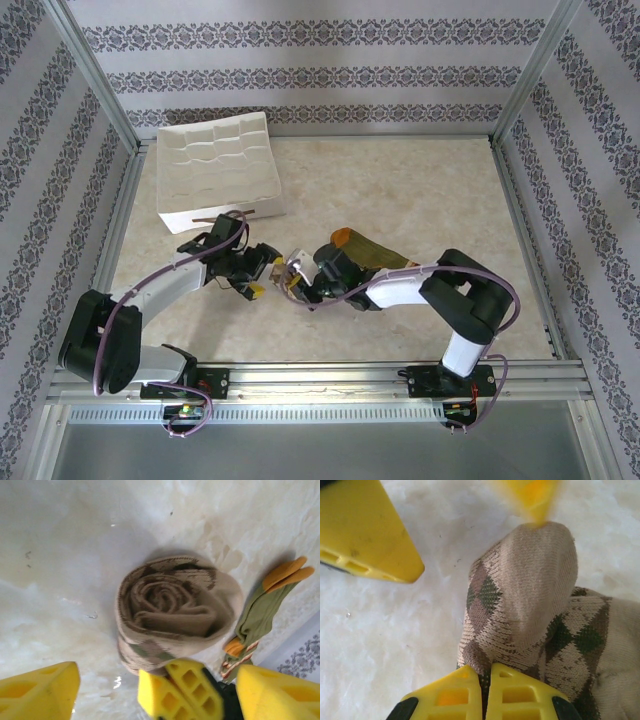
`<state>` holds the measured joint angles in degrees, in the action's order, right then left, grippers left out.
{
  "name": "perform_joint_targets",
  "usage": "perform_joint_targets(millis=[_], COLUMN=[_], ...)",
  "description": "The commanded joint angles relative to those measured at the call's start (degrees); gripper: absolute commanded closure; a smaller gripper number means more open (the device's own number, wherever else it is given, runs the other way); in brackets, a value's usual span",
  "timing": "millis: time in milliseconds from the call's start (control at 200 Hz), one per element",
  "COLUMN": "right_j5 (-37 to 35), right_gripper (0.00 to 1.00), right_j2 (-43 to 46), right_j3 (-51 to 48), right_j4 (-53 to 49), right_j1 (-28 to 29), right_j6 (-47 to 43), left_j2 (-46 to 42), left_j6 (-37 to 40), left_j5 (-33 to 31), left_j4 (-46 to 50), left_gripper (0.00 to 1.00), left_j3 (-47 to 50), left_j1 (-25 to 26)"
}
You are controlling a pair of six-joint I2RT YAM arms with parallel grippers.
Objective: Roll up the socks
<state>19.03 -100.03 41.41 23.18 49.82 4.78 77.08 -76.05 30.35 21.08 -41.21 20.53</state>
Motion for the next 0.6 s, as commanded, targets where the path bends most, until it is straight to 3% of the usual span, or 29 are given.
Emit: perform_joint_targets(millis=[0, 355, 595], right_j5=[8.45, 22.70, 24.74], right_gripper=[1.00, 1.00, 1.00], right_j2=[-5.44, -13.05, -15.08], right_j3=[-1.68, 1.96, 4.30], right_j4=[-11.36, -12.91, -15.79], right_j1=[-4.05, -13.62, -15.82], right_j6=[6.01, 15.06, 15.24], left_j2=[-0.92, 5.63, 13.62], left_j6=[2.39, 2.68, 5.53], left_j5=[2.26, 0.82, -1.90], left_j4=[-4.79, -10.18, -8.51], left_gripper=[0.27, 0.28, 0.29], left_j3=[2.41, 0.14, -2.87], left_j1=[0.41, 3.92, 4.82])
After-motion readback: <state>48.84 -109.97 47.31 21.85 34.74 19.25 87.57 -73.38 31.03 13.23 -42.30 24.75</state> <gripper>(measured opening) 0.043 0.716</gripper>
